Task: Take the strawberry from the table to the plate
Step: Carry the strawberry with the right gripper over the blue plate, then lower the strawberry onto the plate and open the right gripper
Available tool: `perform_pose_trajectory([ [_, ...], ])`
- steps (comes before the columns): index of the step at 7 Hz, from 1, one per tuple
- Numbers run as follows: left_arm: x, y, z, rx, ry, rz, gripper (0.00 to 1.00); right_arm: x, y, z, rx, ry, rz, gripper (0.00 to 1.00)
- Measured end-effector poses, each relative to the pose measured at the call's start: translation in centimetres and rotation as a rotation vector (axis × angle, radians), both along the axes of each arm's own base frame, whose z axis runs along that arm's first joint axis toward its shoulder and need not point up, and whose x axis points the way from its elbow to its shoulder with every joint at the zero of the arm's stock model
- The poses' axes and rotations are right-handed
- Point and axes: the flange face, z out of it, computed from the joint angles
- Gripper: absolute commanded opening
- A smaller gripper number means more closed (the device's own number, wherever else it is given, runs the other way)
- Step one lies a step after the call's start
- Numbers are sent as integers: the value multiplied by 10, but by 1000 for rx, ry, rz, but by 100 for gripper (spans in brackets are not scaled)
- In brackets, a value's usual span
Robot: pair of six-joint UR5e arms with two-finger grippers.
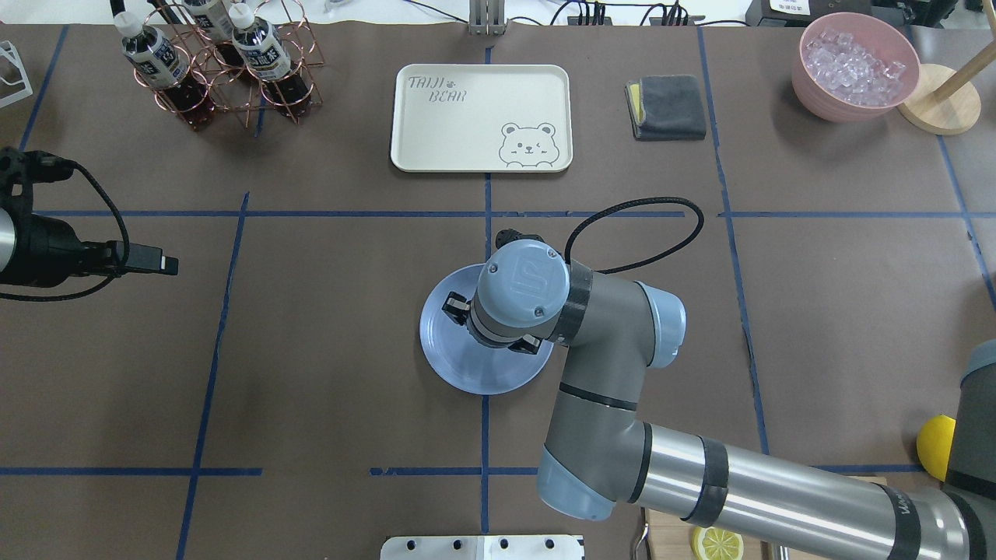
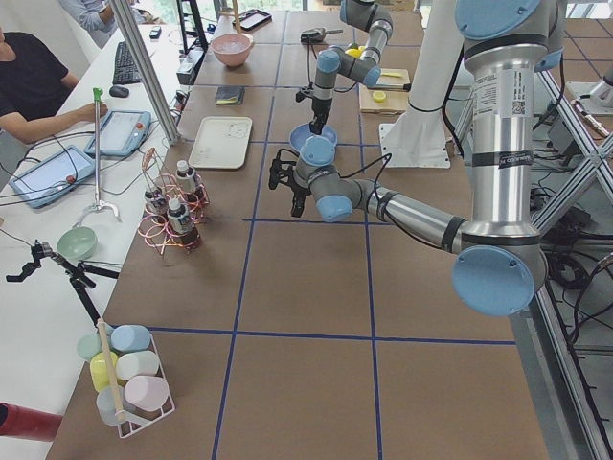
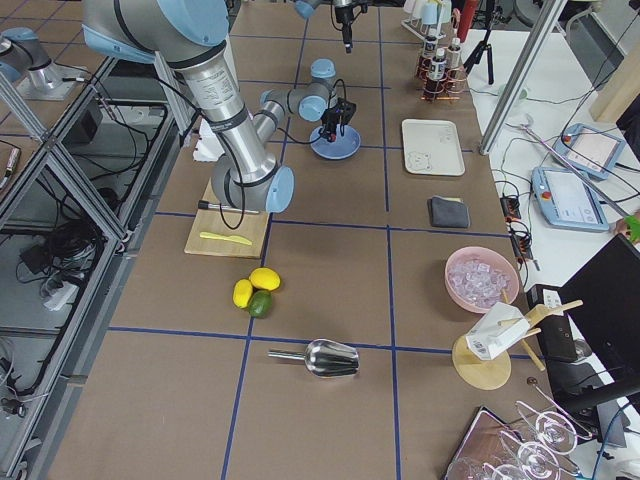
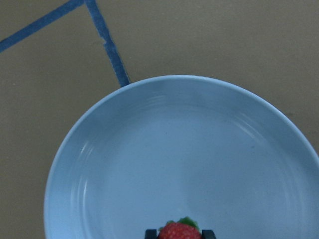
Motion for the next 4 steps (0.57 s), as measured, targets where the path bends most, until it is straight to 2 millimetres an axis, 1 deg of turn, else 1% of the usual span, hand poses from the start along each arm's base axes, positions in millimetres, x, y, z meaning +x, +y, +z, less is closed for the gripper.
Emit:
perform_pose_trajectory([
  [4,0,0,0,0,0,-1,100,-5,-3,4,2,21,6,0],
])
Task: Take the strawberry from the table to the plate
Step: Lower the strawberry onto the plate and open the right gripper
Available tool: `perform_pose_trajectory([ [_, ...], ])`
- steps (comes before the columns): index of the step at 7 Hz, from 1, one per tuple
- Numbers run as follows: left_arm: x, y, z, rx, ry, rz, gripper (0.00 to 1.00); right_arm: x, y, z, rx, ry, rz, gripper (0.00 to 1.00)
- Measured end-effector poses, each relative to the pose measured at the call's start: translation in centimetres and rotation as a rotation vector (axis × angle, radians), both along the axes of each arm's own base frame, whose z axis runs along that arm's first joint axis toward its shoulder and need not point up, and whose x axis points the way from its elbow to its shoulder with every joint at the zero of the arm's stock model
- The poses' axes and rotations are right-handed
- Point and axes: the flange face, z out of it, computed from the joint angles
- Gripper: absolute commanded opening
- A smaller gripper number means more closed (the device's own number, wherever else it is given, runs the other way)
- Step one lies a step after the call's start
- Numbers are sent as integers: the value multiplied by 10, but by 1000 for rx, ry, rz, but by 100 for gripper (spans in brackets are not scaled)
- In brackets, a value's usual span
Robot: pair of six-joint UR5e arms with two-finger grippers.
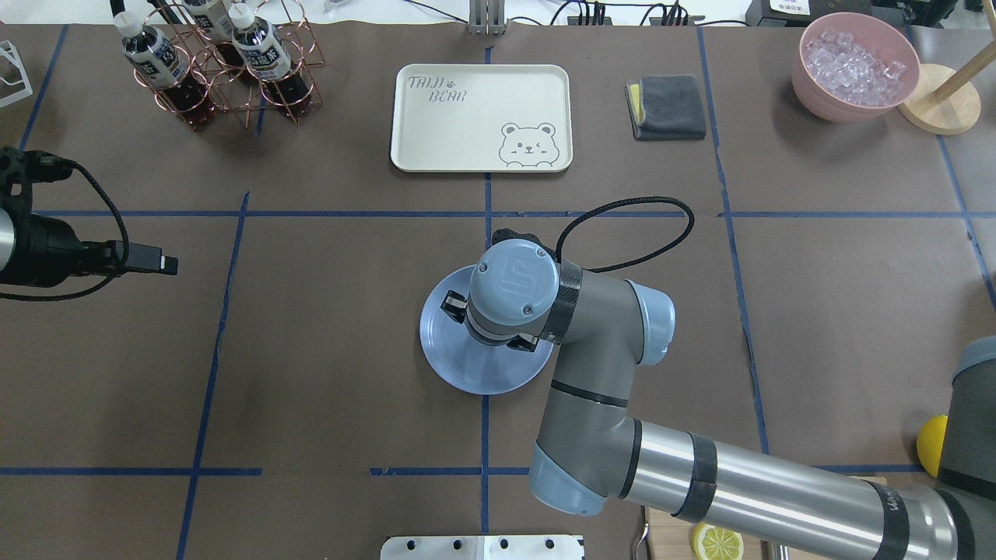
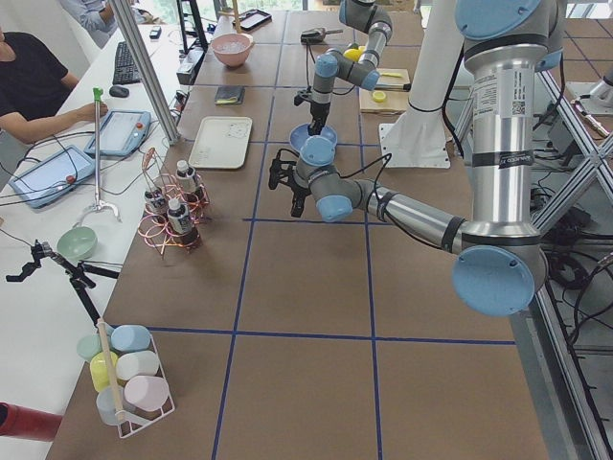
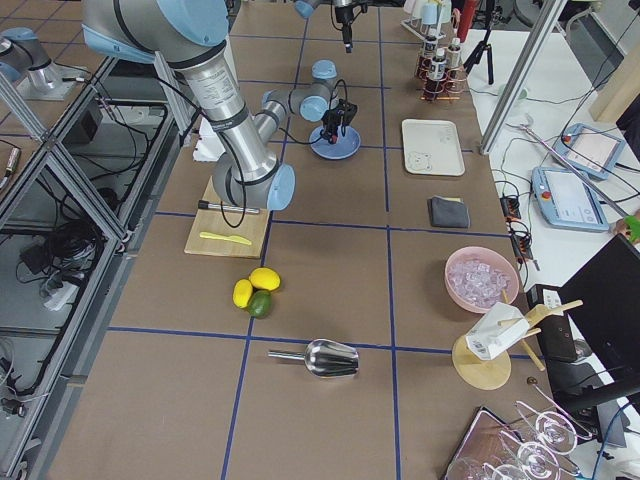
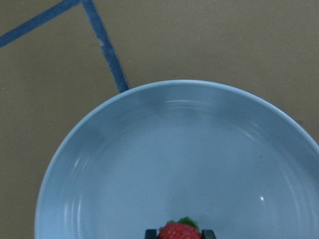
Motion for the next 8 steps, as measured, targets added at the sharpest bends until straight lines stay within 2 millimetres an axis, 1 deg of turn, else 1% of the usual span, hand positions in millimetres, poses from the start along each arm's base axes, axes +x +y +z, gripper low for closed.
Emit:
perform_pose_trajectory([
  [3,0,0,0,-1,0,-1,100,-1,-1,5,1,19,2,0],
  [4,0,0,0,-1,0,-2,100,-1,-1,6,0,23,1,97],
  [5,0,0,0,-2,-1,-2,100,-1,-1,6,-1,25,1,100],
  [8,0,0,1,-3,-1,-3,100,0,0,3,2,22,-1,100],
])
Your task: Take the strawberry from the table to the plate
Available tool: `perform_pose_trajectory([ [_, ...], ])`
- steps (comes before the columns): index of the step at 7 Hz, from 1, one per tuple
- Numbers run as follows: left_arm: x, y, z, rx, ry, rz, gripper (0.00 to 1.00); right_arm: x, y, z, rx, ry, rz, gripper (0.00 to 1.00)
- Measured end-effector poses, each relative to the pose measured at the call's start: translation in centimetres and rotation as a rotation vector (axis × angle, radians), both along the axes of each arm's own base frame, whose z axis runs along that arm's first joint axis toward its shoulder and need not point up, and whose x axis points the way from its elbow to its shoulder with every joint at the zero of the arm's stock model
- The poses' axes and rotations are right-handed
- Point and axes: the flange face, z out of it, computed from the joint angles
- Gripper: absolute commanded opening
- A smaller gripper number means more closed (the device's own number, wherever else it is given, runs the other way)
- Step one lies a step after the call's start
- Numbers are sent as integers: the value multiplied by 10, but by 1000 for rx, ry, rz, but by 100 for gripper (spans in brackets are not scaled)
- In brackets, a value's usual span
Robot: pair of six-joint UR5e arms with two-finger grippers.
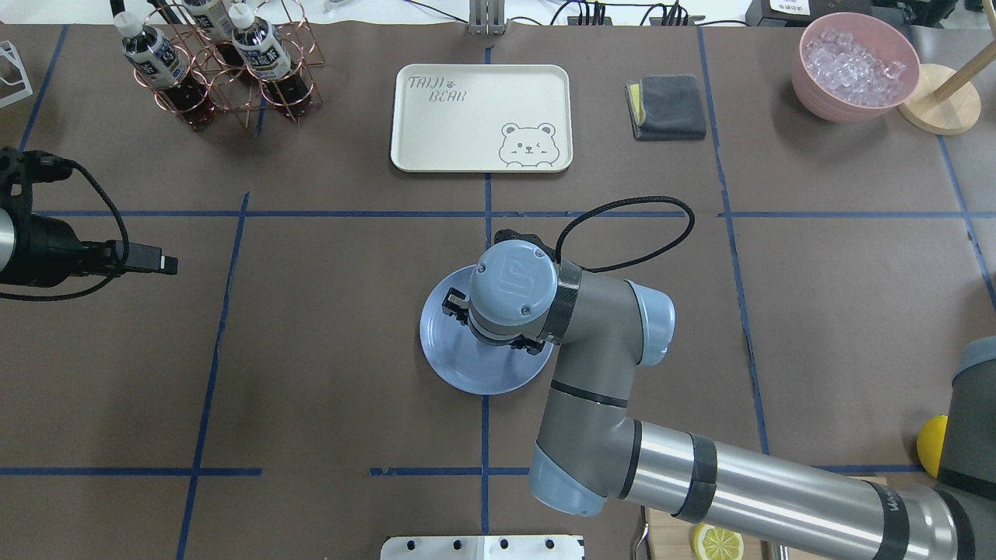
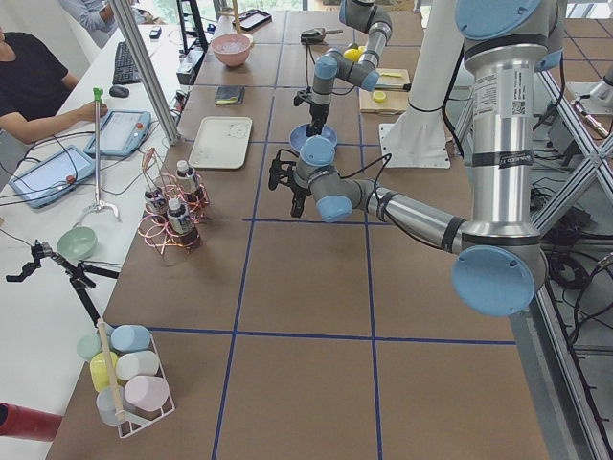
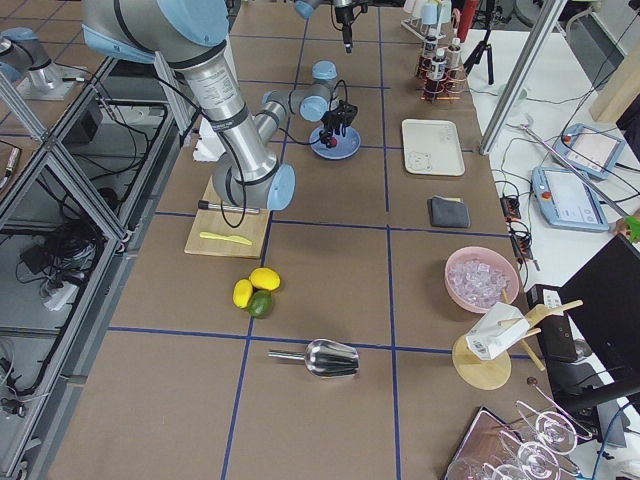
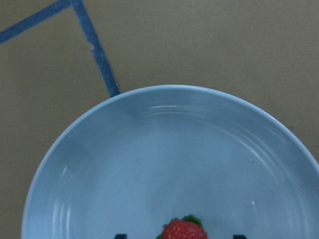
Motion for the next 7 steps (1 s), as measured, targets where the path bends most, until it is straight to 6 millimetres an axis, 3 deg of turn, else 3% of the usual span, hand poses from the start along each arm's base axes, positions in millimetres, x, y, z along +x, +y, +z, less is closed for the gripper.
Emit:
perform_pose_trajectory([
  [1,0,0,0,0,0,0,100,5,-1,-3,1,-5,2,100],
  [2,-2,1,3,-3,-4,0,100,24,-2,-9,2,-13,5,100],
  [3,-6,5,9,-2,-15,4,100,58,-1,-12,10,-19,-5,100],
  [5,-40,12,38,63,-87,24,100,166,-5,6,47,-48,-70,100],
  [7,-95,16,77,175,-177,91,100,278,-30,69,135,-5,-167,100],
])
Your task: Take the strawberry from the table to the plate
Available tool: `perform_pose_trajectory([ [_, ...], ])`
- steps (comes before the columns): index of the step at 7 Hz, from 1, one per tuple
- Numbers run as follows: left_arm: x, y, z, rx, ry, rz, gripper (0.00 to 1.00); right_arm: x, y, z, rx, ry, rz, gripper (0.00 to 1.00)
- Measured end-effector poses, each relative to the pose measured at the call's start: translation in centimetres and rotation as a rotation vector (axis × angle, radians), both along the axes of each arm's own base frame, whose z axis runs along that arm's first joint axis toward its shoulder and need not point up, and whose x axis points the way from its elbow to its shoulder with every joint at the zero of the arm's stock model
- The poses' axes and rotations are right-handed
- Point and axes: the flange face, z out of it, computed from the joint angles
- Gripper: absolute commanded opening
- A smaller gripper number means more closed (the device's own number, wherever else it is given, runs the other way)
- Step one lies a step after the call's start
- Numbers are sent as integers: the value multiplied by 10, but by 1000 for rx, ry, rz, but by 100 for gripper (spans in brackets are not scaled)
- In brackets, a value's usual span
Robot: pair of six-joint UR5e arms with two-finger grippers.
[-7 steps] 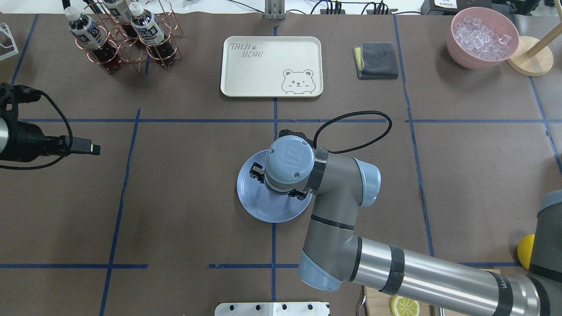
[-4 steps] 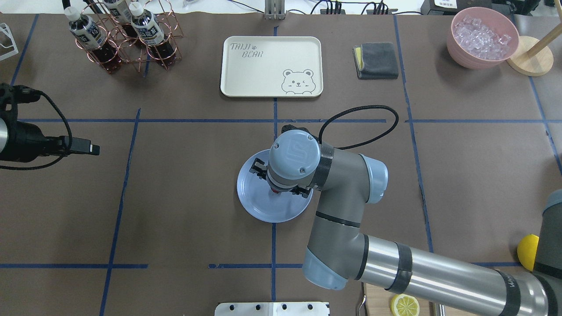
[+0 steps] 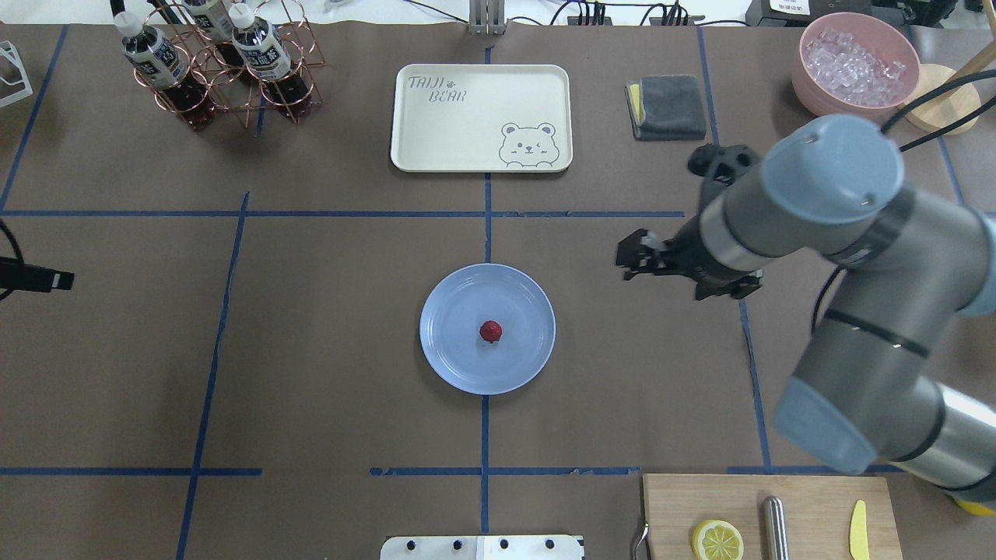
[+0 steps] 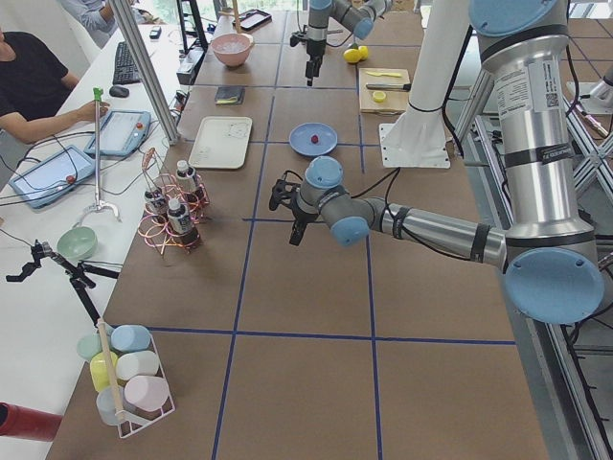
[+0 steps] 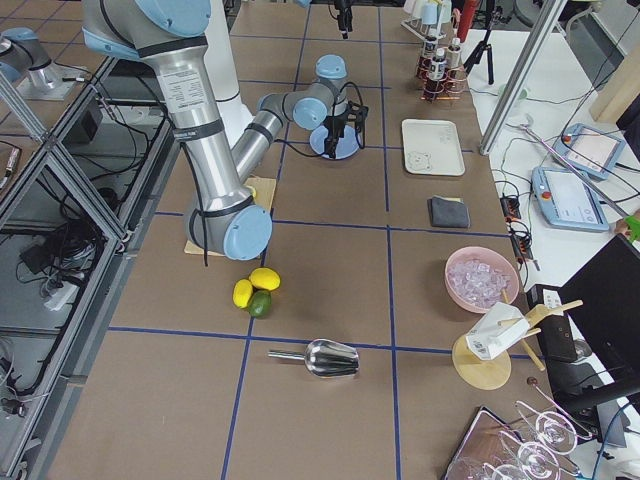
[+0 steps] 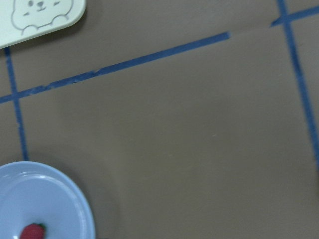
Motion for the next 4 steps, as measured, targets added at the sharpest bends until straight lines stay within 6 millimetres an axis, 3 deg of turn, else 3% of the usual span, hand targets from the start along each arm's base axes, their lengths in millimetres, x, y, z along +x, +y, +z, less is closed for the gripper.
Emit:
perform_pose_trajectory([
  [2,-69,-9,36,54,-91,49,100,121,-28,85,97,63,-119,100],
  [4,-148,-38,52,9,-216,65,100,238,-39,168,165,84,-207,100],
])
